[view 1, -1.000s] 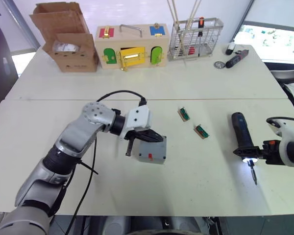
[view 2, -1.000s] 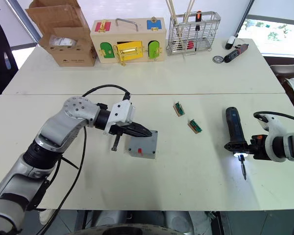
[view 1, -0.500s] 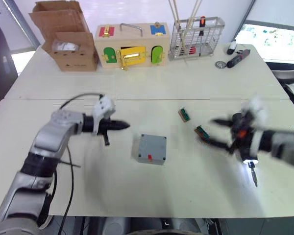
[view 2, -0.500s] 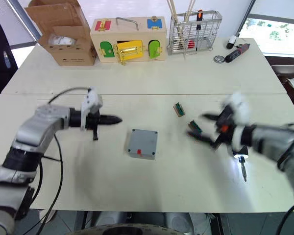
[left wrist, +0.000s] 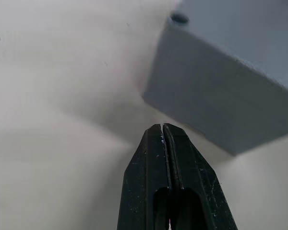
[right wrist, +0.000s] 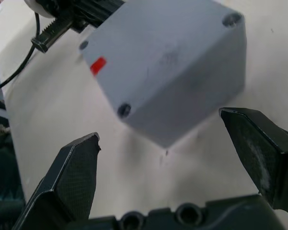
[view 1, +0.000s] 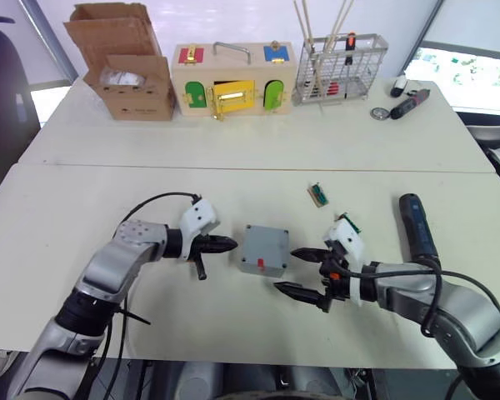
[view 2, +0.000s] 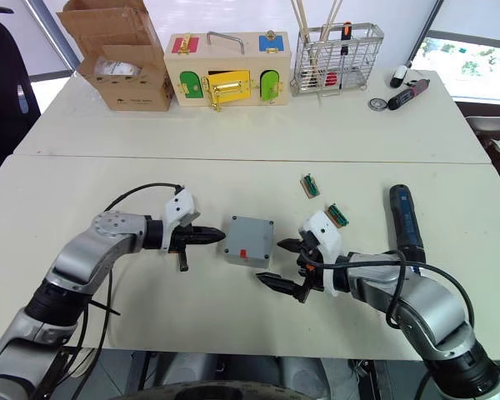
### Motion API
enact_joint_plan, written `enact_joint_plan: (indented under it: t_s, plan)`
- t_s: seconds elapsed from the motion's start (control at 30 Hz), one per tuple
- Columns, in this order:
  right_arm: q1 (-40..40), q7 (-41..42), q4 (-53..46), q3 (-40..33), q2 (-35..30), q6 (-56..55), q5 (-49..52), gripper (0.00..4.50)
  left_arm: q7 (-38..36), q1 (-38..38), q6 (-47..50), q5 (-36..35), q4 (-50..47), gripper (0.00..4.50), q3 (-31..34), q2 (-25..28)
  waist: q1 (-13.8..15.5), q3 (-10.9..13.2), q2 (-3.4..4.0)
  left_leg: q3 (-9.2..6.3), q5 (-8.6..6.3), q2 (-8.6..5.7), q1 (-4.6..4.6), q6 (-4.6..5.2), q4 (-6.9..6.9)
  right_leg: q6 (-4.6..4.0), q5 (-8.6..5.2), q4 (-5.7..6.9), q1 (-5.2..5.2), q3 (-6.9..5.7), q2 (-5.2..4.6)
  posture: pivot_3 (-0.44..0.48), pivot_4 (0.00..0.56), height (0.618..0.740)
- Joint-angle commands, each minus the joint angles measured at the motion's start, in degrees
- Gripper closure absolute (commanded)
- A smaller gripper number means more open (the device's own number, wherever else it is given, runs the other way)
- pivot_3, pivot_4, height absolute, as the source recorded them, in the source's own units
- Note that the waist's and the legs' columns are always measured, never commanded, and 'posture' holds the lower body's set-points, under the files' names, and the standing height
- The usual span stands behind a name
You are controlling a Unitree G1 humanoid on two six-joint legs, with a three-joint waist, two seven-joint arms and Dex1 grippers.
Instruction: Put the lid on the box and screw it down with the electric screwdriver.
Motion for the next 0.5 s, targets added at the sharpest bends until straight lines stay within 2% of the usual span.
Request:
enact_joint_plan:
  t_s: [0.03,0.13,0.37,0.5]
  plan:
    - [-0.1,0.6,-1.8,1.3,-0.9,1.3,-0.6,0.01,-0.4,-1.8,-2.7,1.2,1.1,4.50,-1.7,-1.4,0.0,0.0,0.00,0.01,0.00,-0.01,-0.01,0.01,0.00,0.00,0.00,-0.02,0.00,0.00,-0.01,0.000,0.150,0.740]
    - [-0.3,0.2,-2.4,1.1,0.2,2.8,0.6,0.01,-1.0,-3.4,-3.5,1.2,3.1,4.50,-2.3,-2.6,0.0,0.0,0.00,-0.01,0.00,-0.01,-0.02,0.01,0.01,0.00,0.00,-0.01,-0.01,-0.01,0.00,0.000,0.150,0.740]
    - [-2.1,-3.5,-4.2,0.2,7.7,8.6,6.0,0.01,-2.5,-8.9,-9.6,4.6,11.8,4.50,-4.6,-6.6,-0.1,0.0,-0.01,-0.02,0.00,0.00,-0.02,0.01,0.02,0.00,0.00,0.03,-0.03,-0.03,0.04,0.000,0.150,0.740]
    - [-2.2,-4.8,-5.8,-0.6,7.9,11.4,7.4,0.01,-1.9,-10.9,-13.6,7.5,17.1,4.50,-5.3,-8.1,-0.1,0.0,-0.01,-0.01,0.00,-0.01,-0.05,0.01,0.03,0.00,0.00,0.03,-0.06,-0.02,0.03,0.000,0.150,0.740]
